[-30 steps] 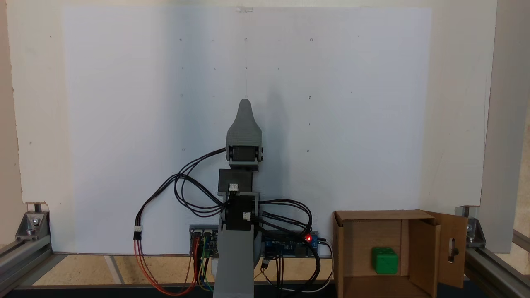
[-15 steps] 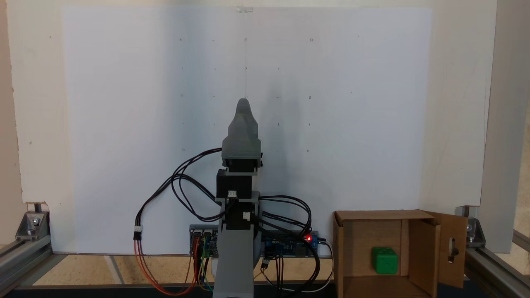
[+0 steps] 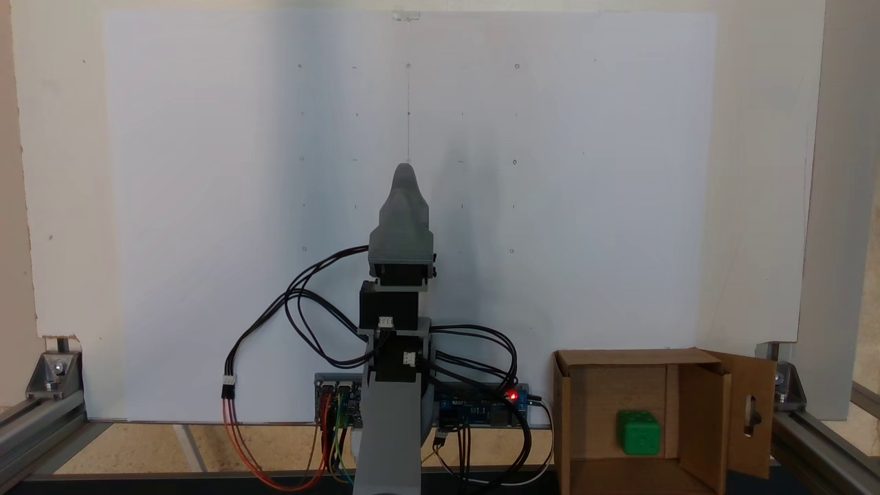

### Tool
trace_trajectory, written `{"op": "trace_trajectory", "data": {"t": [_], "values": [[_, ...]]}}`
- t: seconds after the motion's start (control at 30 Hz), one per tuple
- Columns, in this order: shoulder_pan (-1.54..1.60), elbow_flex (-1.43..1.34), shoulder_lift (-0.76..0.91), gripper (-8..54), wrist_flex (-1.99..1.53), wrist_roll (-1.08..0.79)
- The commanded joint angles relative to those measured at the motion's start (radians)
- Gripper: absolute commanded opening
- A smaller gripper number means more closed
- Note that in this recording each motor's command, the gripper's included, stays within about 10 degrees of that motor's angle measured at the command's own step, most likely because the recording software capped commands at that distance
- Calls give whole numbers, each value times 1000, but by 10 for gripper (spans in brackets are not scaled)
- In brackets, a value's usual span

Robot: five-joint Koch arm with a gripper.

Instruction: Grasp a green dice and put it in the bin.

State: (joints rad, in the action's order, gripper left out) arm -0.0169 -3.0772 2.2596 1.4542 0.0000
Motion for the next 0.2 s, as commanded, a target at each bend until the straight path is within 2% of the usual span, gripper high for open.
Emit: {"op": "trace_trajectory", "data": {"t": [0.0, 0.17], "values": [[-8, -49, 107, 440, 55, 29], [-8, -49, 107, 440, 55, 29]]}}
